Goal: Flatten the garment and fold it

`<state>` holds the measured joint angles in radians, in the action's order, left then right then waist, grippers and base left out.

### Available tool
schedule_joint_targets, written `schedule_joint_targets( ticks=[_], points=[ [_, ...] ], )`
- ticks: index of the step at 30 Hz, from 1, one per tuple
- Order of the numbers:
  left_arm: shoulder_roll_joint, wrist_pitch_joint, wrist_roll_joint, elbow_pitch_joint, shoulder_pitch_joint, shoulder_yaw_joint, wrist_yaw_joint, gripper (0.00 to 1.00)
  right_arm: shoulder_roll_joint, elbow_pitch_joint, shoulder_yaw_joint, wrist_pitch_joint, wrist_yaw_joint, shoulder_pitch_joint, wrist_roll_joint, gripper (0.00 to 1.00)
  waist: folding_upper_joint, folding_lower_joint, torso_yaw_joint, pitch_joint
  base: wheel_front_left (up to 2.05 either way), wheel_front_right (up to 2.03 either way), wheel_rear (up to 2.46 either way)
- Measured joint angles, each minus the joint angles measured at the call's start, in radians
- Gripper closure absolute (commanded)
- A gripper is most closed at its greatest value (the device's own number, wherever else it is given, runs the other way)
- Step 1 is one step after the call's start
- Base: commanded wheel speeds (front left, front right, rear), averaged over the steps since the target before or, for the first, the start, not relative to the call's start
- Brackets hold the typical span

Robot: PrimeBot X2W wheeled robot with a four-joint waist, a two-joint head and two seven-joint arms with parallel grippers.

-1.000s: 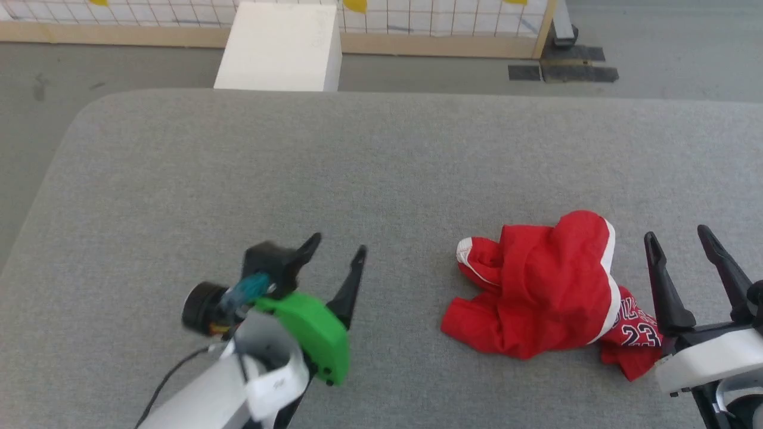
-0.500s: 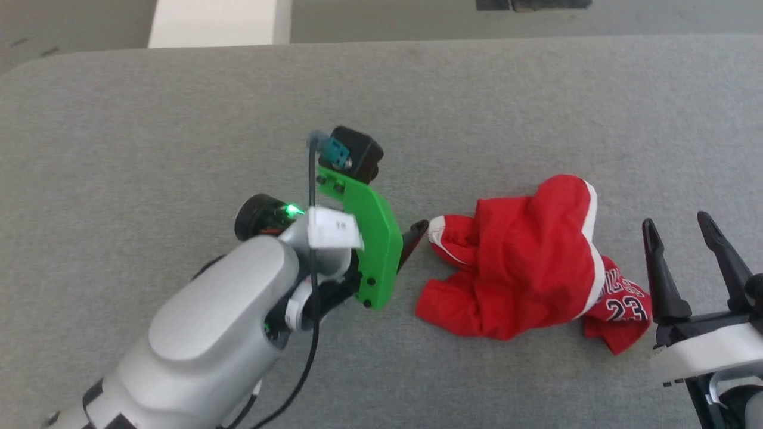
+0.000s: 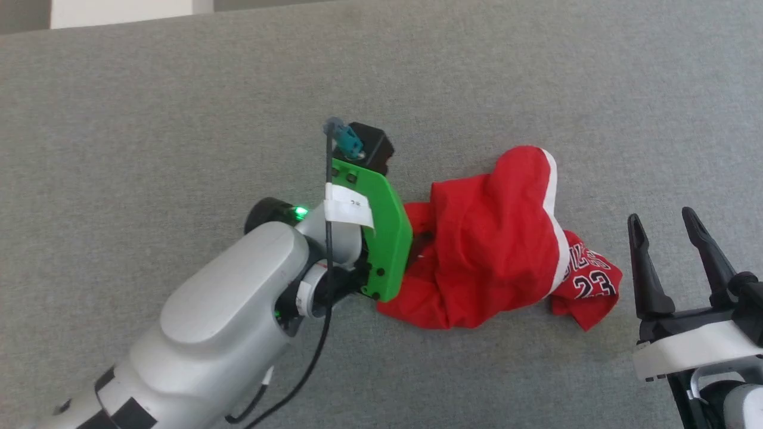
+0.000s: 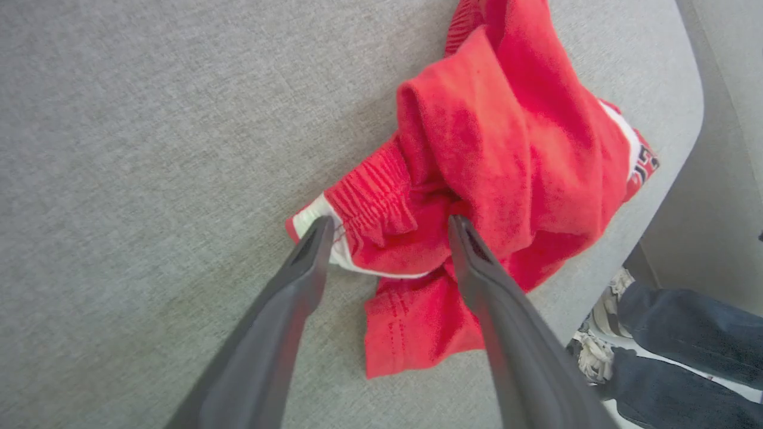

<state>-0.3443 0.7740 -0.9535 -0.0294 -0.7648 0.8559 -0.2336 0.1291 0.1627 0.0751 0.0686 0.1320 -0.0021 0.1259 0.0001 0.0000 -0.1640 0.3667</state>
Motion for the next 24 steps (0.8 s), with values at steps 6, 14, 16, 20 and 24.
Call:
schedule_joint_targets(
  ticks=[6,14,16,20,24],
  points=[
    [-0.053,-0.001,0.102,-0.037,-0.031,0.050,-0.006,0.00,-0.009,-0.007,-0.005,0.008,0.000,-0.003,-0.002,0.00,0.0000,0.0000,-0.016,0.025,0.00,0.00,0.00],
    [-0.029,0.016,0.054,-0.039,-0.029,0.057,0.006,1.00,-0.010,-0.004,-0.020,0.008,0.000,-0.004,-0.002,0.00,0.0000,0.0000,-0.004,0.041,0.00,0.00,0.00],
    [-0.024,0.015,0.037,-0.036,-0.026,0.053,0.016,1.00,-0.009,-0.005,-0.028,0.008,0.000,-0.004,-0.002,0.00,-0.0001,0.0001,0.001,0.046,0.00,0.00,0.00],
    [-0.017,-0.059,0.037,-0.044,-0.015,0.011,0.012,1.00,-0.008,-0.012,-0.034,0.008,0.000,-0.004,-0.004,0.00,0.0000,0.0001,0.014,0.036,0.00,0.00,0.00],
    [-0.016,-0.138,0.023,-0.053,0.014,-0.052,-0.001,1.00,-0.003,-0.023,-0.035,0.002,0.000,-0.004,-0.003,0.00,0.0000,0.0000,0.024,-0.002,0.00,0.00,0.00]
  ],
)
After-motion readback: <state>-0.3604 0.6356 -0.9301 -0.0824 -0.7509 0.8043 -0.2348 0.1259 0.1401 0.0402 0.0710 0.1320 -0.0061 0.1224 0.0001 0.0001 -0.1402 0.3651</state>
